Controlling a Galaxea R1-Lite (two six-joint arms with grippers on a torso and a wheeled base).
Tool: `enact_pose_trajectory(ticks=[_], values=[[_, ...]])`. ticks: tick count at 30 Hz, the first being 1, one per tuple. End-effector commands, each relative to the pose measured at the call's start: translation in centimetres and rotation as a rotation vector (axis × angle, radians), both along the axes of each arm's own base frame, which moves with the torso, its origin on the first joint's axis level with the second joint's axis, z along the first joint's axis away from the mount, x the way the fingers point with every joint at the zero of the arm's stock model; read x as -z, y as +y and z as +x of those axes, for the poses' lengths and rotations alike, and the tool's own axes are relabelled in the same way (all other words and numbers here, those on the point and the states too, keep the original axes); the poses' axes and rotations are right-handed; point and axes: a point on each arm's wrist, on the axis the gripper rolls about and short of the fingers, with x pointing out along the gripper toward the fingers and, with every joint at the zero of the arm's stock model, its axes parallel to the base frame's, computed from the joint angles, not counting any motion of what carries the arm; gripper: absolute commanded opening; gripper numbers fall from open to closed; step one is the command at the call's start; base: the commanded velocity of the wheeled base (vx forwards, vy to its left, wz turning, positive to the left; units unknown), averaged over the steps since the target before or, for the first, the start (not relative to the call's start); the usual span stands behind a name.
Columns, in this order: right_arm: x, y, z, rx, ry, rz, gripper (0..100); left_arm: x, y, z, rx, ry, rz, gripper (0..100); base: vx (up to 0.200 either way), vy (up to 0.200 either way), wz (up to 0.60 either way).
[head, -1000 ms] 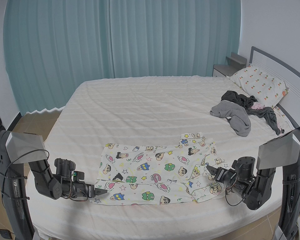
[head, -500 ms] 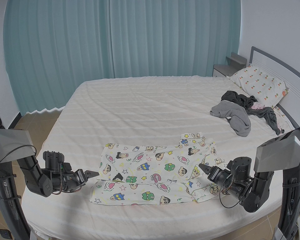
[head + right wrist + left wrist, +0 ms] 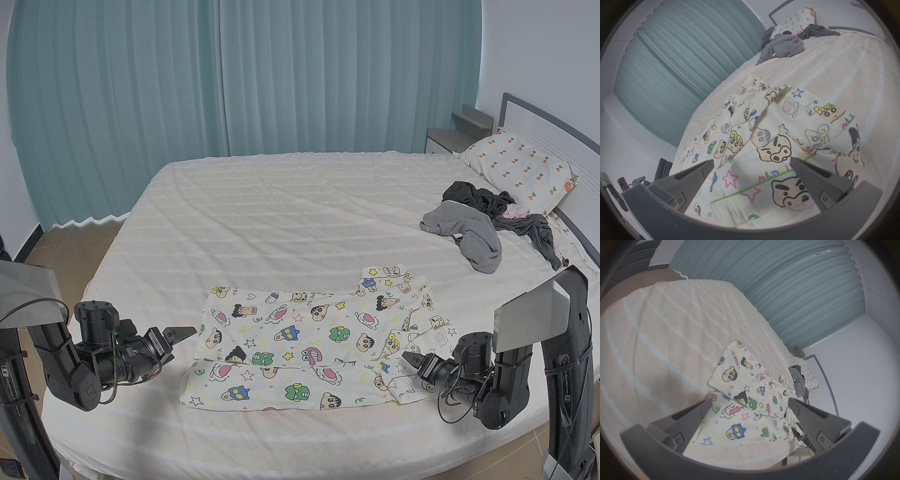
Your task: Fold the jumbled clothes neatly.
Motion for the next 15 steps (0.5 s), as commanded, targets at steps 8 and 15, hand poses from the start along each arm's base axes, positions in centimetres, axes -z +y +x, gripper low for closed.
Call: enact_pose_trajectory(ticks=[8,15], values=[[-3.2,0.7,0.1,-0.016,-0.099,0.033,100,0.8,0.0,-0.3,0.0,0.03,0.0,100,0.0,0.0,0.0],[-4.8,3.7,-0.5,-0.081,-0.16,0.061,100,0.8,-0.1,-0.2,0.002,0.019,0.0,100,0.0,0.0,0.0]])
